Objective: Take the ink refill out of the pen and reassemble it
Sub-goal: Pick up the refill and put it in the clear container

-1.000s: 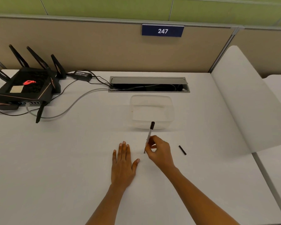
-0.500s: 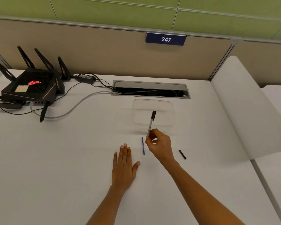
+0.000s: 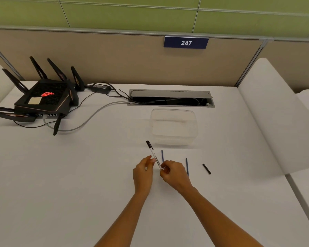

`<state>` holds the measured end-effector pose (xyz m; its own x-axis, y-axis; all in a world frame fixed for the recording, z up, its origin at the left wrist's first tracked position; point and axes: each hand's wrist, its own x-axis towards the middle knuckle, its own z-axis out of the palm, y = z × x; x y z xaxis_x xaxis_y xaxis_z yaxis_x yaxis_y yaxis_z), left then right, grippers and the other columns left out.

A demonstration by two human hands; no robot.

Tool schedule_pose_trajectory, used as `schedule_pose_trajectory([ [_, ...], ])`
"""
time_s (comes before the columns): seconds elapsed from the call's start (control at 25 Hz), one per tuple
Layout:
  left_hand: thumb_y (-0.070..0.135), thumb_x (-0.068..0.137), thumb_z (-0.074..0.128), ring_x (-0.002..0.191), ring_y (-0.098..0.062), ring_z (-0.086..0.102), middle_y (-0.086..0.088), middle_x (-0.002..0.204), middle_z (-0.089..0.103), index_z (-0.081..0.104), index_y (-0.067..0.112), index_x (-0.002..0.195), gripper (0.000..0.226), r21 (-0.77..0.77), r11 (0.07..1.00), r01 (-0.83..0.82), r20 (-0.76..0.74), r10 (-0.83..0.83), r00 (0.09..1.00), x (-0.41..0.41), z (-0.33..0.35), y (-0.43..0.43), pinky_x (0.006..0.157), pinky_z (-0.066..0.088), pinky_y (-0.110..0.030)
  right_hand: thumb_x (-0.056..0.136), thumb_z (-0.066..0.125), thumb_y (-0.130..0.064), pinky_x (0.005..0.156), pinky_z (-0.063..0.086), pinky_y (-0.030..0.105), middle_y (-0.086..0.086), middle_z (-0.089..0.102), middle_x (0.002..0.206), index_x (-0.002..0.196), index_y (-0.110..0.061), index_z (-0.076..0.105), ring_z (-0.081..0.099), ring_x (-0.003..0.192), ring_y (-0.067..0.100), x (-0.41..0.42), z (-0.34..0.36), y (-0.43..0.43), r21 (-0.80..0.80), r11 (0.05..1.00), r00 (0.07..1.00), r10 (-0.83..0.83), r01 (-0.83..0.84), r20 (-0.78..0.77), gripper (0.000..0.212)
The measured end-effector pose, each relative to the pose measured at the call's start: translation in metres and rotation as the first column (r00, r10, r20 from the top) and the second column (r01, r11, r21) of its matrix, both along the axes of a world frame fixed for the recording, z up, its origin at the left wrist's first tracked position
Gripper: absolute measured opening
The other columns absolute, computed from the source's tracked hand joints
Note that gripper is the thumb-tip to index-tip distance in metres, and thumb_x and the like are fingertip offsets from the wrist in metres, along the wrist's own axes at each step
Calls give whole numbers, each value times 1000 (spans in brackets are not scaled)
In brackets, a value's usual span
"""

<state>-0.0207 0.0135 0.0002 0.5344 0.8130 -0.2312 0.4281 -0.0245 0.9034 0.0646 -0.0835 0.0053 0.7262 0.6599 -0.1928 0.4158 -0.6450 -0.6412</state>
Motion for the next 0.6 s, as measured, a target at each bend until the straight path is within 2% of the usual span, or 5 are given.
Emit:
schedule_pose_trajectory([
  [0.16, 30, 84, 70, 82, -18, 71, -5, 92, 74, 71, 9, 104, 29, -297, 938, -181, 49, 205, 978, 13, 4, 6, 80, 57, -36, 82, 63, -25, 77, 57, 32, 4, 72, 91, 102, -14, 69, 63, 78, 17, -2, -1, 2, -20, 1000, 1000, 18, -18, -8, 24],
  [0.32, 17, 81, 75, 79, -23, 70, -11, 86, 73, 73, 7, 92, 15, -439, 874, -207, 77, 266, 961, 15, 5, 11, 63, 57, -26, 82, 62, -26, 77, 56, 32, 5, 71, 93, 103, -14, 69, 62, 79, 16, -1, 0, 5, -34, 998, 999, 46, -46, -2, 25],
  [0.44, 13, 80, 75, 78, -24, 70, -14, 86, 73, 73, 1, 96, 20, -514, 821, -248, 74, 330, 941, 15, 2, 16, 66, 58, -29, 83, 64, -28, 79, 56, 32, 5, 72, 94, 103, -14, 71, 62, 79, 15, 3, 3, 7, -19, 999, 999, 34, -35, -17, 25],
  [0.6, 12, 80, 74, 81, -26, 71, -15, 88, 74, 72, -1, 96, 21, -554, 773, -308, 60, 406, 912, 10, 3, 21, 70, 60, -31, 84, 68, -24, 75, 54, 31, 7, 72, 85, 90, -8, 72, 64, 76, 18, 16, 10, 16, 98, 978, 982, -183, 187, -43, 18],
])
